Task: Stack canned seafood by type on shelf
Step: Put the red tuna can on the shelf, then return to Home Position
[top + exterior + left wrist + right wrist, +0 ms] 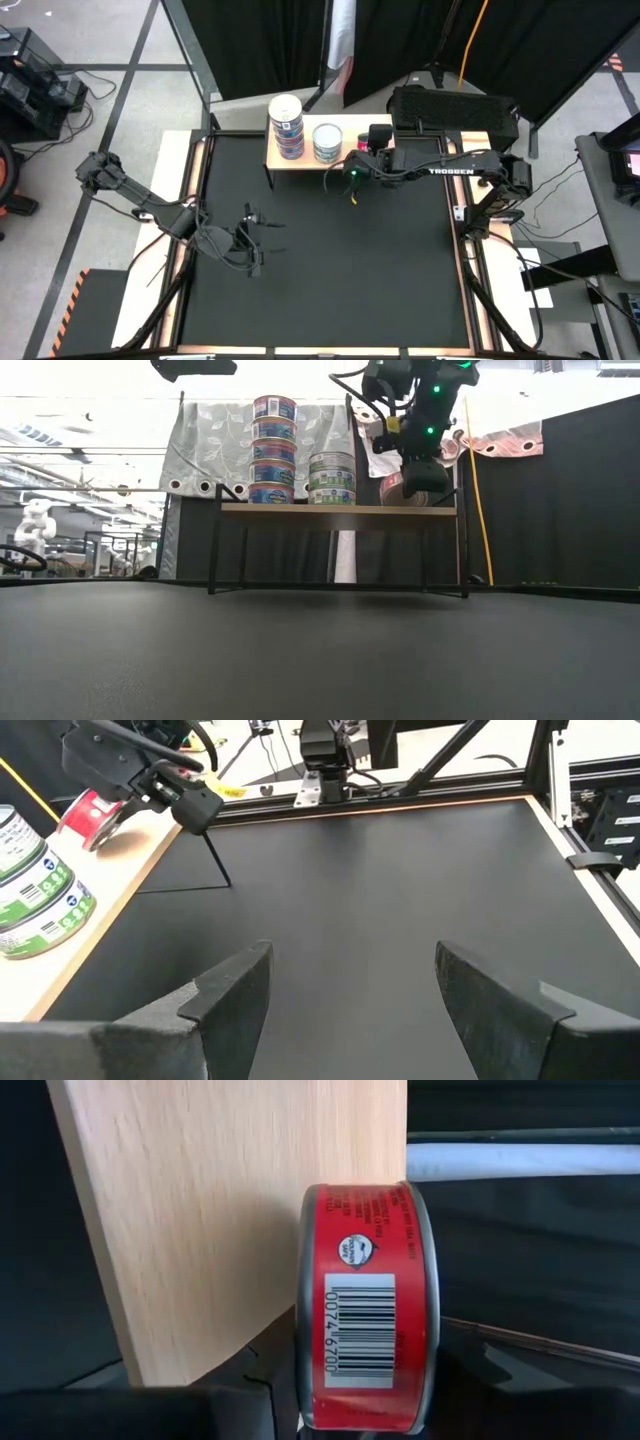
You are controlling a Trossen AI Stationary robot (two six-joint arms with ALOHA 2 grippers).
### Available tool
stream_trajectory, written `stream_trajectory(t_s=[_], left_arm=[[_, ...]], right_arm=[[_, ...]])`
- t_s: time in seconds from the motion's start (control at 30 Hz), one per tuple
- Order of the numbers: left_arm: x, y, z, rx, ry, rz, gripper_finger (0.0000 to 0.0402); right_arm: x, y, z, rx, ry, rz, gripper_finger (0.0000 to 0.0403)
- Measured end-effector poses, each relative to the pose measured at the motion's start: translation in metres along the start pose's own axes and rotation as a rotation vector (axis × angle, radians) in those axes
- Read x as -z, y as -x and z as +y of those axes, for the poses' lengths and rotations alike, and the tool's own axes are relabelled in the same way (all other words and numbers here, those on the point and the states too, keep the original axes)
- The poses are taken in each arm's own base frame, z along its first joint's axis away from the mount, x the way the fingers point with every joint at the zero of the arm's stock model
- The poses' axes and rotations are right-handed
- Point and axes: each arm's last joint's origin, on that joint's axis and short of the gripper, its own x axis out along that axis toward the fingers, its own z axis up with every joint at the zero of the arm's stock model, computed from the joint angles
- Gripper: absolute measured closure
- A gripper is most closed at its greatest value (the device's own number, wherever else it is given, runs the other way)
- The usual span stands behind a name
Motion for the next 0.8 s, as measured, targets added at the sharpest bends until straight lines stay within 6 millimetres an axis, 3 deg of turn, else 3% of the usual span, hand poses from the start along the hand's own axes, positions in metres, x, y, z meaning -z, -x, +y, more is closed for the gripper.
stream_trajectory(t_s=[0.2,0.57,0.8], left_arm=[[0.0,0.0,0.0,0.0,0.001,0.001,0.0121],[0.0,0.0,0.0,0.007,0.003,0.002,0.0121],[0.001,0.0,0.0,0.008,0.006,0.005,0.0121]], right_arm=[[-0.001,0.0,0.0,-0.027,-0.015,-0.017,0.022],[-0.003,0.001,0.002,-0.156,-0.05,-0.074,0.0077],[0.004,0.013,-0.011,-0.236,-0.128,-0.144,0.0049]])
